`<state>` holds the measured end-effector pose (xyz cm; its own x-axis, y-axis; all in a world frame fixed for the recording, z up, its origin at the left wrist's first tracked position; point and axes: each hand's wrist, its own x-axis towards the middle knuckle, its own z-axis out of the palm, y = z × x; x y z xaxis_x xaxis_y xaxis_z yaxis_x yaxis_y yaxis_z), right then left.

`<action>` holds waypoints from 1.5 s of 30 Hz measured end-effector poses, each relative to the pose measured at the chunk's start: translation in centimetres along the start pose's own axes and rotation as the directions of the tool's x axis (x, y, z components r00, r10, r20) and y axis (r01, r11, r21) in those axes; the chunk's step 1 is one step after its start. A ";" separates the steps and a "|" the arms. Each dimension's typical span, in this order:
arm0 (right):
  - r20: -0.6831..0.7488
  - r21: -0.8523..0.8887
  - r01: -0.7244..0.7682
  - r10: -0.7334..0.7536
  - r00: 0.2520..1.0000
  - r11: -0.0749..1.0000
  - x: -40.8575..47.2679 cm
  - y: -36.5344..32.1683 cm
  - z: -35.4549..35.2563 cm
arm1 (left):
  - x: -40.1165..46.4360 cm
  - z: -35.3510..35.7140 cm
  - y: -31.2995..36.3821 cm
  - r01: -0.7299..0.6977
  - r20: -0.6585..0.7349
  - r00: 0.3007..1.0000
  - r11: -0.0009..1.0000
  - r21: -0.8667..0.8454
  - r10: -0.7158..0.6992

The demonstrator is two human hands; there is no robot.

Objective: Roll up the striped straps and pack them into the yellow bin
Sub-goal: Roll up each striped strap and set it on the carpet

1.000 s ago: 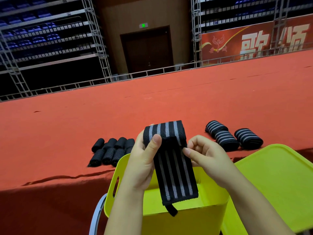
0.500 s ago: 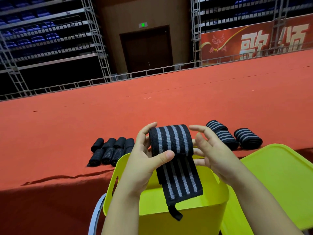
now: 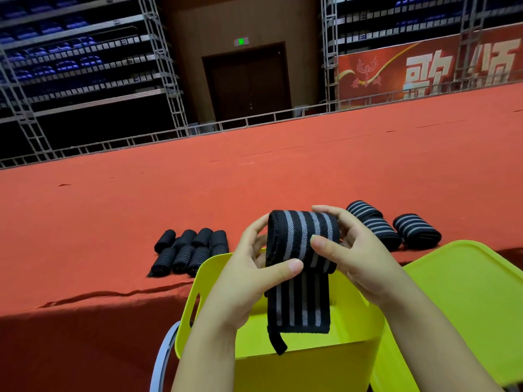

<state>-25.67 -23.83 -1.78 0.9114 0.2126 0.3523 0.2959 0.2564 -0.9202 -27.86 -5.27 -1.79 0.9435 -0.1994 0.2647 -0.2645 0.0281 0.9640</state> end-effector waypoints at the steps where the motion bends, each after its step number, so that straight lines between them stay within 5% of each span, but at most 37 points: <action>1: 0.009 0.023 -0.002 0.001 1.000 1.000 0.0 0.0 -0.2 | 0.0 0.0 0.1 0.026 0.025 0.999 1.000 -0.004 -0.026; 13: 0.187 -0.063 -0.071 0.082 0.979 0.995 -0.2 -0.8 -1.3 | -0.1 -0.1 0.3 0.051 -0.012 0.999 0.998 0.032 -0.050; 21: 0.066 -0.026 0.057 -0.056 0.996 0.998 0.0 -0.7 -1.4 | 0.2 0.1 0.2 0.147 0.021 0.989 0.977 -0.155 -0.145; 27: -0.058 -0.143 0.180 -0.190 0.980 0.973 0.1 -0.4 -1.3 | 0.3 0.6 -0.2 0.210 0.045 0.978 0.968 -0.139 -0.206; 35: 0.026 -0.492 0.433 -0.484 0.874 0.756 0.1 1.2 0.2 | 1.2 2.0 -0.7 0.167 0.026 0.985 0.913 -0.371 -0.170; 39: 0.103 -0.564 0.478 -0.517 0.850 0.673 0.3 2.3 1.0 | 1.8 3.0 -1.1 0.157 -0.087 0.973 0.889 -0.430 -0.214; 45: 0.024 -0.298 0.290 -0.296 0.955 0.909 -0.4 1.8 0.0 | 1.9 2.0 -1.5 0.155 -0.087 0.975 0.911 -0.381 -0.203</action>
<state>-25.48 -23.44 -3.53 0.7756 0.1494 0.6133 0.6186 0.0133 -0.7856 -26.05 -7.70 -2.73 0.9913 -0.1147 0.0652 -0.0186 0.3683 0.9295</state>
